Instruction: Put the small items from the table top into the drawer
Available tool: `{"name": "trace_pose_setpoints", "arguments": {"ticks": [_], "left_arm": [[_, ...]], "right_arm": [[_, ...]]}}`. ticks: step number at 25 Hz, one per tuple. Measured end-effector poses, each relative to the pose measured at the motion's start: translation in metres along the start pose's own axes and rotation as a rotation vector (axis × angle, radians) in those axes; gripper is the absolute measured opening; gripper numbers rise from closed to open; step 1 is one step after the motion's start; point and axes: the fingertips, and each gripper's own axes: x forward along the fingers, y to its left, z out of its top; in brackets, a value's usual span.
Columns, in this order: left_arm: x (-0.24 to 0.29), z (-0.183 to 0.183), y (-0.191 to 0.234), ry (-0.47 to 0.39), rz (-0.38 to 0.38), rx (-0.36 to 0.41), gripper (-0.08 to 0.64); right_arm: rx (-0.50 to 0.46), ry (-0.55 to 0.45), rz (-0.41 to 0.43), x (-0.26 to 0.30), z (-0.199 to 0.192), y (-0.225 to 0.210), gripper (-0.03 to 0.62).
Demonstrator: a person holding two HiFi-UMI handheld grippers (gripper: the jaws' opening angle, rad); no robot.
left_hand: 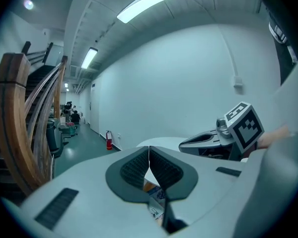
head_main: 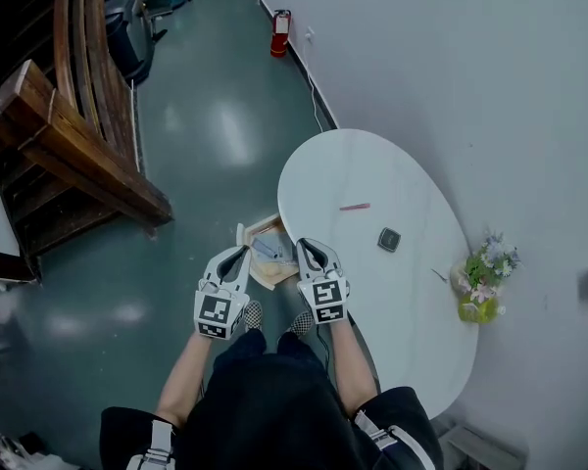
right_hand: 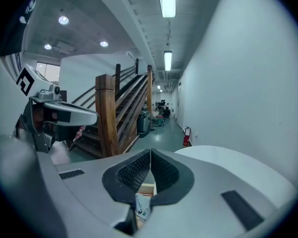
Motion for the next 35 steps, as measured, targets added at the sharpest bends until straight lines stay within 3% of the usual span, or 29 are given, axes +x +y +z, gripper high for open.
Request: {"name": "trace_pose_setpoints", "arguments": {"ticks": [11,26,35], "left_arm": [[-0.022,0.042,-0.019,-0.071,-0.023,0.052,0.02],[-0.025,0.044,-0.037,-0.073,-0.06,0.064,0.02],[-0.013,0.038,-0.045,-0.064,-0.131,0.061,0.02]], "right_arm": [[0.029,-0.078,-0.061,-0.061,0.026,-0.006,0.032],[0.039,-0.103,-0.113,-0.09,0.025,-0.007,0.032],[0.071,-0.083,-0.169,-0.094,0.015,-0.014,0.032]]}}
